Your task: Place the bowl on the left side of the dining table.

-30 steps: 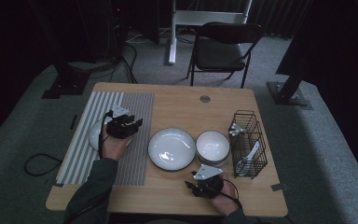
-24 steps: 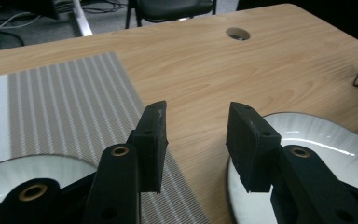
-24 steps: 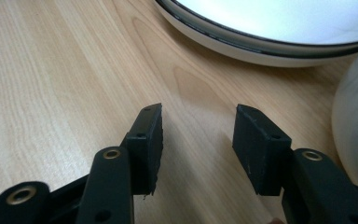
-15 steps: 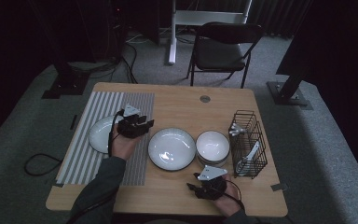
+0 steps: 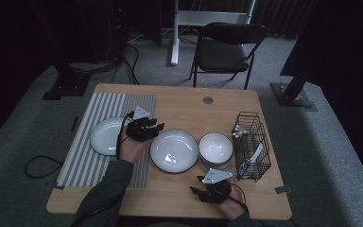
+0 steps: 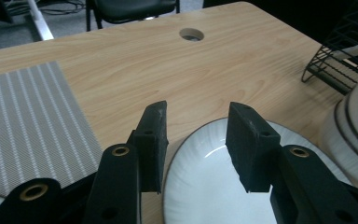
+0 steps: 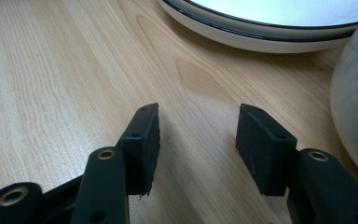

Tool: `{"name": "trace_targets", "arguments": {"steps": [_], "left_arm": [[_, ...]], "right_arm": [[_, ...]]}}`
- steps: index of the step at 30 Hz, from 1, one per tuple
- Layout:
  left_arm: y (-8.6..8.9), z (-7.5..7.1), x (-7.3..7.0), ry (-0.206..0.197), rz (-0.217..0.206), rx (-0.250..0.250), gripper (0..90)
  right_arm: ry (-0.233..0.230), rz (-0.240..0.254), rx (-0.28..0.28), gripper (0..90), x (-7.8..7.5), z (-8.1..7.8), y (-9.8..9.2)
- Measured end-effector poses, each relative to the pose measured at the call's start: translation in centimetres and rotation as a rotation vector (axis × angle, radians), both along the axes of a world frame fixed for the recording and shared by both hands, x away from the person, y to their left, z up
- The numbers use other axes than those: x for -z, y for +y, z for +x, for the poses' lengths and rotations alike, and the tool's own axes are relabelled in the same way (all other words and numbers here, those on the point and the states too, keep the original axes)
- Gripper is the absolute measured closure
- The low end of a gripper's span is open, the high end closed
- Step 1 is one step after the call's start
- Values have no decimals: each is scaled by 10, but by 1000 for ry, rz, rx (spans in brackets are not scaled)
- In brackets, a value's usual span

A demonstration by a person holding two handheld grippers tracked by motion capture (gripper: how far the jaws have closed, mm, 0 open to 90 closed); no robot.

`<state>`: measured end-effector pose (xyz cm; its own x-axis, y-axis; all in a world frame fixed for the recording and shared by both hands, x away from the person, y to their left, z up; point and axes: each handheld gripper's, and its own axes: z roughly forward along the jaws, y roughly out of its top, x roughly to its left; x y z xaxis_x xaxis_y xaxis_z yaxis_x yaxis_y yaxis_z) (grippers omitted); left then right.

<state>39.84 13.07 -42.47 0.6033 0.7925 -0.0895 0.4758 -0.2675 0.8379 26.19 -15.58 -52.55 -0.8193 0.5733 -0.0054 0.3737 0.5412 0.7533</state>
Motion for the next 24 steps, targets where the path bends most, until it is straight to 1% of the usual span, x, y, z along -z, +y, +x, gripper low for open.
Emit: {"name": "trace_targets", "arguments": {"steps": [4, 6, 14, 18, 20, 23, 24], "left_arm": [[-10, -2, -2, -3, 4, 23, 591], [-16, -3, -3, -8, 0, 34, 591], [-39, -5, -10, -27, 8, 90, 591], [-49, -5, -11, -24, 8, 108, 589], [-53, -6, -11, -25, 15, 122, 589], [-57, -7, -11, -27, 11, 133, 588], [-59, -8, -11, -29, 2, 135, 585]], "right_arm": [[1, 0, 1, 490, 0, 0, 0], [2, 0, 0, 490, 0, 0, 0], [1, 1, 0, 486, 0, 0, 0], [1, 0, 0, 486, 0, 0, 0], [0, 0, 0, 486, 0, 0, 0], [1, 0, 0, 484, 0, 0, 0], [1, 0, -1, 484, 0, 0, 0]]}}
